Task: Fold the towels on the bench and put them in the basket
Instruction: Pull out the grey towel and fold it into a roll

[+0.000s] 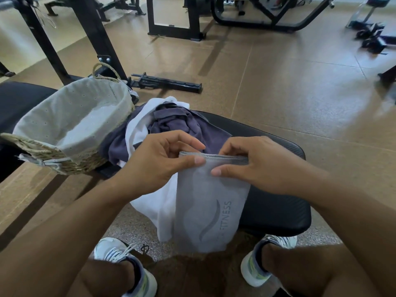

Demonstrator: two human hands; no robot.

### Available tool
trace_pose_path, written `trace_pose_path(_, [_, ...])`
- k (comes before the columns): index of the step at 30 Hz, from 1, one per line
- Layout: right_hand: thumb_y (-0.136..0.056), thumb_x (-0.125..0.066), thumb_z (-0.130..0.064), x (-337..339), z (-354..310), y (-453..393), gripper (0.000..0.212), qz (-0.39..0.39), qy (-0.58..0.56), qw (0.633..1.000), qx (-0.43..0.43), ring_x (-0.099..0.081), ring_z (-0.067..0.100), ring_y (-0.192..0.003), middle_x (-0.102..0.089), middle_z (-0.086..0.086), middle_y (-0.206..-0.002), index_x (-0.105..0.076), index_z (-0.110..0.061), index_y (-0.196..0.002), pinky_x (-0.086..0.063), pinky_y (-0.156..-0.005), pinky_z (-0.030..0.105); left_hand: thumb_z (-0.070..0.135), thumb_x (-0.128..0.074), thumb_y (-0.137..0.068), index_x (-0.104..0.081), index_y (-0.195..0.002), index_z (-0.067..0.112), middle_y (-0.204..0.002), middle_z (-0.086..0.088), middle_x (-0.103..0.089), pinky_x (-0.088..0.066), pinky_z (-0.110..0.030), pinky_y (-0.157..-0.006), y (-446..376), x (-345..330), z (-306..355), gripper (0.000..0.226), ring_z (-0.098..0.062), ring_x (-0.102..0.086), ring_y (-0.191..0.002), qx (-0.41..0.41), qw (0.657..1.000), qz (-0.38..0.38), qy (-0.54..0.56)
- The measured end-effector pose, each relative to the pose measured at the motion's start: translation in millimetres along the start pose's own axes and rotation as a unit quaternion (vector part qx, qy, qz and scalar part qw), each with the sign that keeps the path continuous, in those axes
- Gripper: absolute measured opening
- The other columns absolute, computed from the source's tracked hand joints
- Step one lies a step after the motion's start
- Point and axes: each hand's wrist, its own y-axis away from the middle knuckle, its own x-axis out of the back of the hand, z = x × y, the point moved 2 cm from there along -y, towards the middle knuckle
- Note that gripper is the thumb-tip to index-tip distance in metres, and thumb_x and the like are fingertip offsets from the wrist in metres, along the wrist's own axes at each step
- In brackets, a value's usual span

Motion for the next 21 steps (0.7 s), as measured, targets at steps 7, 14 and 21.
trace_pose_path(7, [-0.091,-0.057,-0.064,2.3,-5.3,-4.8,0.028,0.046,0.008,0.999,0.010,-0.066,0.003,-0.077,-0.070,-0.013,-0.084,-0.065,-0.037,-0.092,-0.058,-0.070,0.038,0.023,-0.082,-0.074,-0.071,-0.111,0.016,-0.100,-0.002,-0.078,-0.061,-0.030,-0.084,-2.8,-15.4,-13.0,0.040,-0.018,-0.075,-0.095,0.053,0.998,-0.025,0.022])
trace_pose_path(14, [-0.094,-0.068,-0.043,55.0,33.3,-17.0,0.020,0.240,-0.131,0.960,-0.061,-0.072,0.010,-0.073,-0.075,-0.004,-0.082,-0.073,-0.024,-0.089,-0.058,-0.067,0.028,0.031,-0.086,-0.079,-0.077,-0.096,0.023,-0.089,0.013,-0.078,-0.061,-0.027,-0.071,-0.6,-40.7,-42.9,0.021,-0.005,-0.074,-0.080,0.144,0.978,-0.092,-0.116])
trace_pose_path(21, [-0.092,-0.067,-0.046,79.0,93.1,-18.7,0.021,0.345,-0.125,0.910,-0.190,-0.061,0.005,-0.069,-0.069,-0.009,-0.080,-0.070,-0.027,-0.083,-0.042,-0.059,0.021,0.034,-0.079,-0.085,-0.076,-0.108,0.024,-0.103,0.004,-0.078,-0.061,-0.034,-0.082,-4.8,-32.4,-43.8,0.026,-0.016,-0.074,-0.095,0.222,0.951,-0.201,-0.077])
